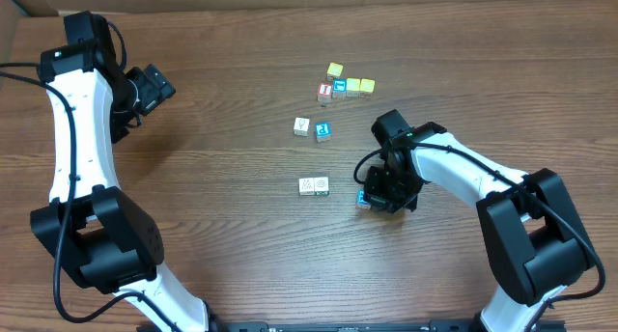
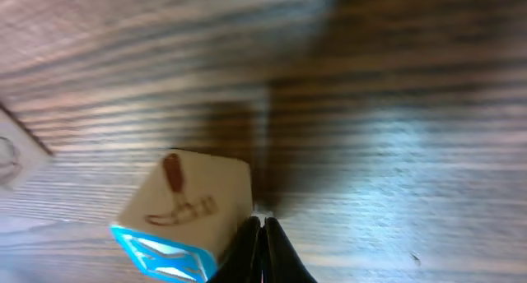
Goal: Flip 5 blocks
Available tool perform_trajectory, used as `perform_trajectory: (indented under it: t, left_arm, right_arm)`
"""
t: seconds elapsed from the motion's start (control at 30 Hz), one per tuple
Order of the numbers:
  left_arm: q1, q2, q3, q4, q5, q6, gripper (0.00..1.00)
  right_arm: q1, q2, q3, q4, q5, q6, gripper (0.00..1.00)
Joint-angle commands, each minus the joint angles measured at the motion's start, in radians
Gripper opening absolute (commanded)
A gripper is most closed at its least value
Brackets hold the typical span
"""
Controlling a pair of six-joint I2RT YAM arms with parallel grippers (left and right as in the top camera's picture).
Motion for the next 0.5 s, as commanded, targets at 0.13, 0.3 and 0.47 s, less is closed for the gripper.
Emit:
perform_trajectory:
  t: [0.13, 0.3, 0.47]
  left_arm:
    - [0.0, -0.011, 0.015, 0.0, -0.004, 0.004, 1.0]
    - [0.0, -0.011, 0.015, 0.0, -0.004, 0.004, 1.0]
    - [0.0, -0.011, 0.015, 0.0, -0.004, 0.004, 1.0]
  right_arm:
    - [0.007, -0.025, -0.003, 0.054, -0.056, 0.013, 0.04]
    - [0.007, -0.025, -0.002, 0.106, -0.061, 0.013, 0.05]
    - [0.007, -0.025, -0.002, 0.144, -0.09, 0.014, 0.05]
